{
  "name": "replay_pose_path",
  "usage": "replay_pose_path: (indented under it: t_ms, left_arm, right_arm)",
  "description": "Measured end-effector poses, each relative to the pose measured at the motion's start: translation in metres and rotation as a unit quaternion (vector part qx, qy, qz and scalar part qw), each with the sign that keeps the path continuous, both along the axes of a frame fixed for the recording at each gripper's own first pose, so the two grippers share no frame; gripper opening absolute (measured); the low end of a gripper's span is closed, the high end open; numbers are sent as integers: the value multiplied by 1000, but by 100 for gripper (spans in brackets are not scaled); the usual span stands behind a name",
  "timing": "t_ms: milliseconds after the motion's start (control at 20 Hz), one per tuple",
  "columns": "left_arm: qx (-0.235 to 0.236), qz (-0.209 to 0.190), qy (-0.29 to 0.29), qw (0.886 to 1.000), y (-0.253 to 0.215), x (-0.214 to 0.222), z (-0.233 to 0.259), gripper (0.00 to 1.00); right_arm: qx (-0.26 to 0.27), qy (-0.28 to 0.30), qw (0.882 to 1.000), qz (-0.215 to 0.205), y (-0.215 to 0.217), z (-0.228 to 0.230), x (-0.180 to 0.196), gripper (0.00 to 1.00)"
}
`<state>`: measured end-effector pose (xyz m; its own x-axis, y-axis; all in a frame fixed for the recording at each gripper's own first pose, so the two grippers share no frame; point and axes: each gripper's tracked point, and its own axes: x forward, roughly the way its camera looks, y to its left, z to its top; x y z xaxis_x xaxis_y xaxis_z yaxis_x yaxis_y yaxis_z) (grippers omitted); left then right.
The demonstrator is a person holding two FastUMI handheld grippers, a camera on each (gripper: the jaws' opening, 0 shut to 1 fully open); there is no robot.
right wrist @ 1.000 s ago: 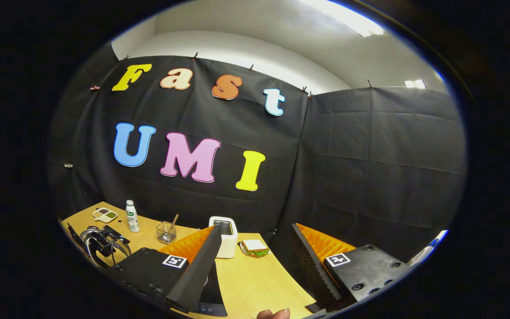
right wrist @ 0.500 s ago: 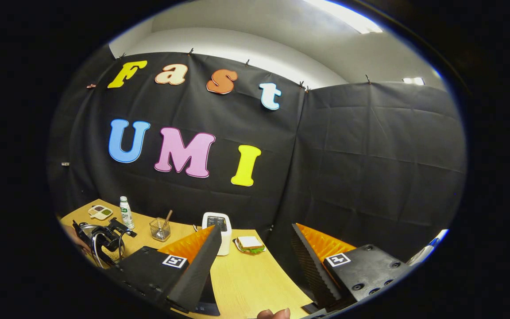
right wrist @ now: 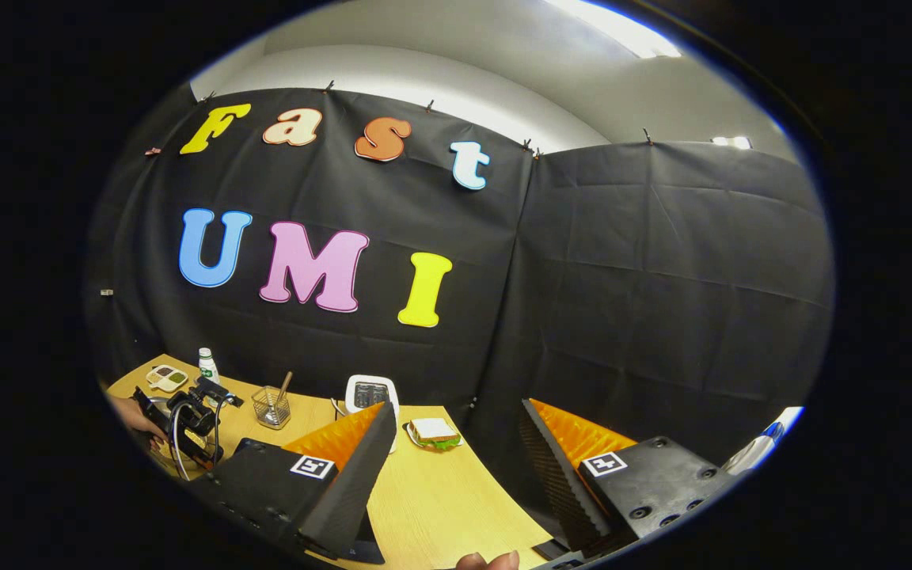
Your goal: First push the handle of the pot to place it horizontally, then grasp the pot with both hands and set it on the induction cooktop.
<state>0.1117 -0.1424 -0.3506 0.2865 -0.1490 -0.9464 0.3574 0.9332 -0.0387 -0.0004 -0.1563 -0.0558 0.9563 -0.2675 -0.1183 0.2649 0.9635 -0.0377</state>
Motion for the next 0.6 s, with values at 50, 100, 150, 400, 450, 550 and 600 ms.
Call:
replay_pose_path:
  t_ms: [50,100,150,400,450,550,600]
  left_arm:
    - [-3,3,-3,1000,0,2,1,5]
    - [-6,4,-7,1000,-1,1,3,5]
    - [-12,0,-15,1000,-2,0,6,5]
    - [-62,-29,-67,995,-2,-13,39,6]
    - [-77,-35,-82,993,-3,-16,49,7]
    - [-103,-47,-110,987,0,-22,72,19]
    - [-109,-51,-124,985,5,-25,82,29]
  right_arm:
    - [0,-1,1000,-2,1,2,-2,98]
    - [0,-2,1000,-5,2,3,-3,98]
    - [-1,-4,1000,-6,3,5,-5,98]
    - [-6,-2,1000,3,22,6,-6,98]
    - [-5,-3,1000,7,28,7,-5,98]
    - [-4,-7,1000,18,43,12,-3,98]
    - [-6,-9,1000,26,51,14,-2,98]
